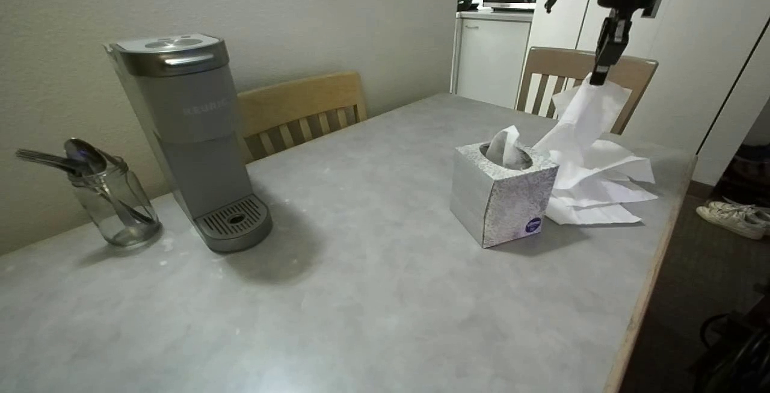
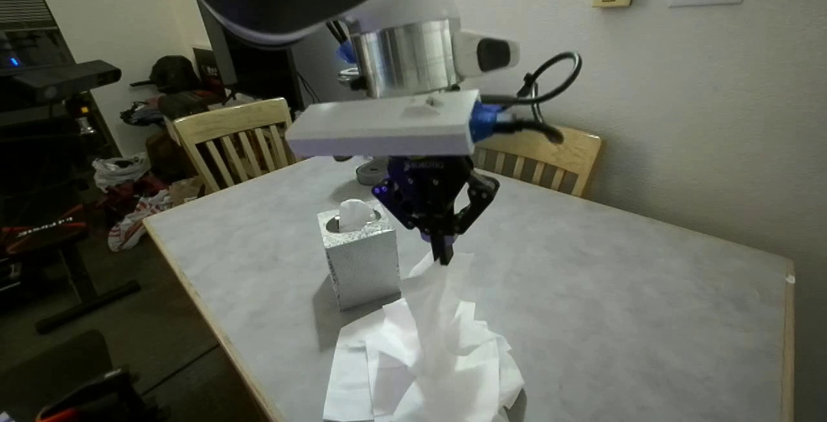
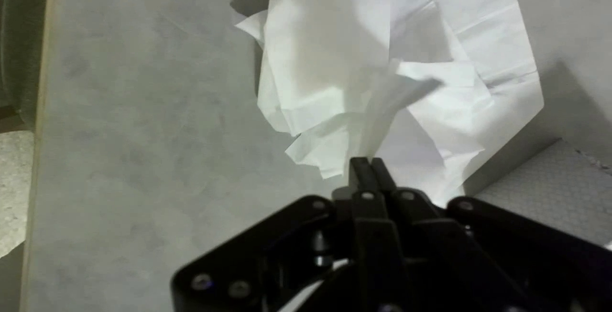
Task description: Remove a tissue from the box
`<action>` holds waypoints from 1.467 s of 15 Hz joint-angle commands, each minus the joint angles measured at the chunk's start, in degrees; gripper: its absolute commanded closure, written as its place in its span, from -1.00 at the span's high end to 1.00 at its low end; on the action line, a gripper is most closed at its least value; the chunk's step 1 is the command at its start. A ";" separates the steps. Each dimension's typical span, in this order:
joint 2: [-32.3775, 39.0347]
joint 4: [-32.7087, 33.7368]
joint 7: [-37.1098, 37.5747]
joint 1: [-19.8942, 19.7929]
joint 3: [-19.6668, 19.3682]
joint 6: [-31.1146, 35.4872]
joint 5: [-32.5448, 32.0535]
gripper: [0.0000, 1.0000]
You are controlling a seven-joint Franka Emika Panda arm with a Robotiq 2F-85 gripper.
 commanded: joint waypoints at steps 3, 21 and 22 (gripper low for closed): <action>6.33 -2.27 -4.99 -2.17 2.03 4.34 2.69 -1.00; 14.92 -1.11 -5.92 -6.88 3.49 5.00 -2.53 -0.03; 13.48 -1.35 -5.66 -6.59 3.23 4.77 -3.45 0.09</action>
